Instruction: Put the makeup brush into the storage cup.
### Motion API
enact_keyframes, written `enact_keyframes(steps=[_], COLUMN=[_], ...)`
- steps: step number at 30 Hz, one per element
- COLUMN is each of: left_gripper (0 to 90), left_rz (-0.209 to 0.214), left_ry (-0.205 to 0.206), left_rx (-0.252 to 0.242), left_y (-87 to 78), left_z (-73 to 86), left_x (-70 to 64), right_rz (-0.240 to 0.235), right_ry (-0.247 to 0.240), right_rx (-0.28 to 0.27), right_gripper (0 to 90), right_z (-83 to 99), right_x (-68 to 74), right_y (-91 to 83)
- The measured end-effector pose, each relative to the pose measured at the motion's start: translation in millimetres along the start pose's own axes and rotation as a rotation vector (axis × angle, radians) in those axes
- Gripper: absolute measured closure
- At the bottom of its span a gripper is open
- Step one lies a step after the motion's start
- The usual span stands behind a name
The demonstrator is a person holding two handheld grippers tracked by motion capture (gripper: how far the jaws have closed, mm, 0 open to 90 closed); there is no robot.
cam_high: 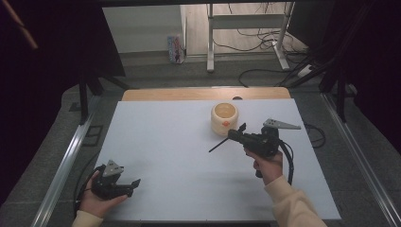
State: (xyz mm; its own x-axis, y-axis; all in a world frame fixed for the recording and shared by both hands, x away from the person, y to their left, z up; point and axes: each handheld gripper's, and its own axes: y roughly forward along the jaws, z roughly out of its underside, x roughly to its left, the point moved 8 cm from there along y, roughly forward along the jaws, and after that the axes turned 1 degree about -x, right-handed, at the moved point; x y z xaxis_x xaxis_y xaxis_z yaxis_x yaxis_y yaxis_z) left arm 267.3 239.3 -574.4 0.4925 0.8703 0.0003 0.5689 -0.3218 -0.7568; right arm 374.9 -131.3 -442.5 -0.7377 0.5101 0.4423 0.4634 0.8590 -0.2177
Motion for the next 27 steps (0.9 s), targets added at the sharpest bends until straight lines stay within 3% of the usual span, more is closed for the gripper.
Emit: enact_keyframes(steps=[27], left_gripper=[19.9], left_rz=[0.0], left_ry=[-0.005], left_rx=[0.004], left_y=[1.1], left_z=[0.7], left_x=[0.9], right_rz=[0.025], right_ry=[-0.015], right_rx=[-0.017], right_gripper=[84.9], right_z=[-24.3], right_x=[-11.9], right_y=[0.4])
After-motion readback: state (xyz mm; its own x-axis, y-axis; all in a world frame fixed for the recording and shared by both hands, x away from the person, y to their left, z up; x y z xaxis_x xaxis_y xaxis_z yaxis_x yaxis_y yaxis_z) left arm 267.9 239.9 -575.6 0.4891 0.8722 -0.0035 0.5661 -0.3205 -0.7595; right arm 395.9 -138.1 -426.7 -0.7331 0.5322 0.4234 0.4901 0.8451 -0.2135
